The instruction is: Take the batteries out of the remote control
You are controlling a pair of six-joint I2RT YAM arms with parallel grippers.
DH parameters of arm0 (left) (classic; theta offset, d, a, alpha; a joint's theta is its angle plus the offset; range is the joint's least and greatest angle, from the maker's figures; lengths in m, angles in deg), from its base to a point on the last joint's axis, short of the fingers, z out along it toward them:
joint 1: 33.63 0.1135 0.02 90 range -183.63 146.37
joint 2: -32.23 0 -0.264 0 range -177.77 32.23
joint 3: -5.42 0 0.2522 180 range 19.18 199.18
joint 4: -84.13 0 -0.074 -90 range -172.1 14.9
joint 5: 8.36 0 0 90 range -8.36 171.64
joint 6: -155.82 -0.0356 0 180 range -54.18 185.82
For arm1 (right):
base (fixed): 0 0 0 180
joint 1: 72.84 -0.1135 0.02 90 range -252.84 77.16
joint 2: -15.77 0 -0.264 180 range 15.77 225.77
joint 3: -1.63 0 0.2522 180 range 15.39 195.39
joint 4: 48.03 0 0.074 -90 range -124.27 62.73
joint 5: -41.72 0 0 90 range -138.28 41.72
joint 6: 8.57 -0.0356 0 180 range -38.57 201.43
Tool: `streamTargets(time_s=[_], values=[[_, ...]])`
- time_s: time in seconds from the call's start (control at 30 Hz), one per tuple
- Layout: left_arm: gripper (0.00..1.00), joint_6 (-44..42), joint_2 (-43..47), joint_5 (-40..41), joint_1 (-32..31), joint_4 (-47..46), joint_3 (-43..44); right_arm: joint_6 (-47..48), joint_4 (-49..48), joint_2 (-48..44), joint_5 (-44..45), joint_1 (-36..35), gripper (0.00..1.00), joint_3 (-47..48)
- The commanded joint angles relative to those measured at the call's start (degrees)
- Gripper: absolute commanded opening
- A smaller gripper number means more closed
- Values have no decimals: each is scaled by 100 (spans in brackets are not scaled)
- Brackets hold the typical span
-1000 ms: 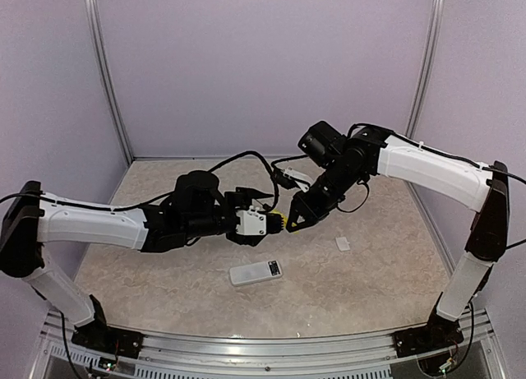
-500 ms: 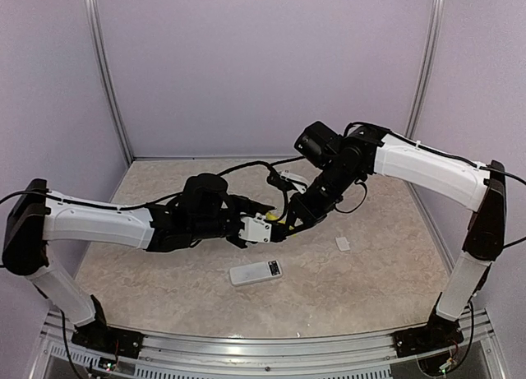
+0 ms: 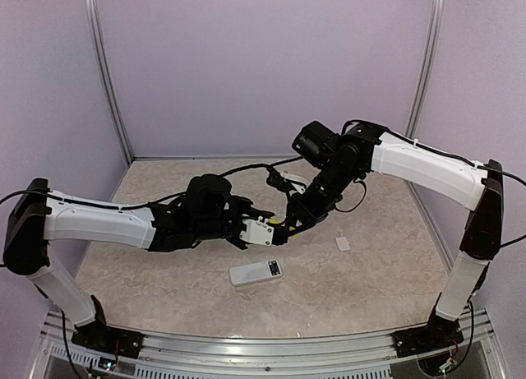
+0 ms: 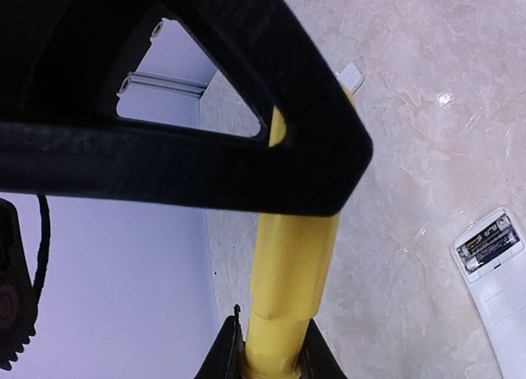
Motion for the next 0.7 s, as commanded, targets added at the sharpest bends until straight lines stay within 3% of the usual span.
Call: streamTargets(time_s=[0.0,0.07,0.2,0.67], values=[[0,187,22,203,-48,37,3,-36,-119,-15,254,-71,45,260],[0,295,49,284,-49,-12,-7,-91,-213,-76,390,-66,54,260],[0,627,113,333,0,-256,-115,-179,-383,-207,524,-35,61,195],[0,2297,382,652,150,-1253,-479,-574,-1358,-830,938,163,63,-244]])
